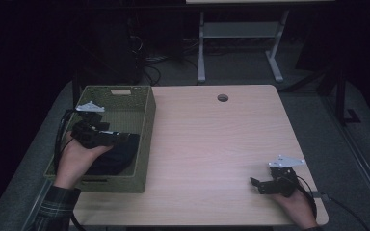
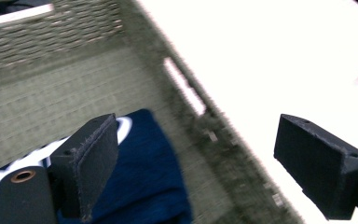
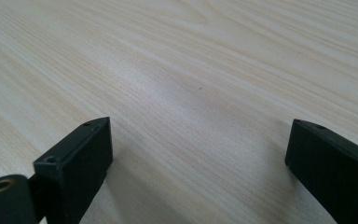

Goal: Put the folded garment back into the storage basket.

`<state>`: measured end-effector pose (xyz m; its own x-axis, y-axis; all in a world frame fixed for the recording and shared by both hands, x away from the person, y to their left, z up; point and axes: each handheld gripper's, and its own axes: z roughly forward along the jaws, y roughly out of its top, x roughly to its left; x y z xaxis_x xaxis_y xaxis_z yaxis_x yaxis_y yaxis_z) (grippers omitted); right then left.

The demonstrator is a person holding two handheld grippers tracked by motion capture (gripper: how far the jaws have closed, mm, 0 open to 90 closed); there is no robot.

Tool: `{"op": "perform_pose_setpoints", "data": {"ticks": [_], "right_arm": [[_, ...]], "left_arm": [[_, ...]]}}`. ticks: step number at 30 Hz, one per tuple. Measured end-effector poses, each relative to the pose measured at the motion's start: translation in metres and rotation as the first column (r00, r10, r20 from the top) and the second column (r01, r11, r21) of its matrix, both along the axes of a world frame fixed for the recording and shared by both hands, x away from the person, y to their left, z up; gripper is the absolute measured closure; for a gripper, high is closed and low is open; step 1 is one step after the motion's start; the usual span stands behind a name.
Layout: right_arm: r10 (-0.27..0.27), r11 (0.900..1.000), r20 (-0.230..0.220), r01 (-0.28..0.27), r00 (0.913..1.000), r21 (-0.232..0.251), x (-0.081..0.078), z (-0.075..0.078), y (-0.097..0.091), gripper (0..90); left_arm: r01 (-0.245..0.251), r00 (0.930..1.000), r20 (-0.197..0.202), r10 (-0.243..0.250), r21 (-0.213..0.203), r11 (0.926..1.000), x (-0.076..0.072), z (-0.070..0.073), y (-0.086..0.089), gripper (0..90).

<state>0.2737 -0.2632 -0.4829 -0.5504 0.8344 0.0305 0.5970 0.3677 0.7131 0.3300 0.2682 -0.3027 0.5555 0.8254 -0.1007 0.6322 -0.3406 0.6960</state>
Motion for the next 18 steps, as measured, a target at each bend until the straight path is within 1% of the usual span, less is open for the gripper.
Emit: {"op": "perform_pose_setpoints", "data": {"ticks": [6,9,15,18], "right_arm": [[0.000,1.0000,-0.001,0.000,1.0000,0.000,0.000,0.000,0.000,6.9],[0.000,1.0000,-0.001,0.000,1.0000,0.000,0.000,0.000,0.000,6.9],[0.000,1.0000,0.000,0.000,1.0000,0.000,0.000,0.000,0.000,6.9],[0.000,1.0000,0.000,0.000,1.0000,0.000,0.000,0.000,0.000,6.9]], "left_arm": [[0.059,0.9982,0.002,-0.059,0.003,0.9982,0.001,-0.005,-0.036,13.5],[0.089,0.9961,0.002,-0.089,-0.008,0.9960,0.002,-0.009,-0.051,13.5],[0.119,0.9929,0.009,-0.118,-0.031,0.9925,0.001,-0.016,-0.075,13.5],[0.134,0.9910,0.011,-0.134,-0.030,0.9905,0.000,-0.020,-0.087,13.5]]}}
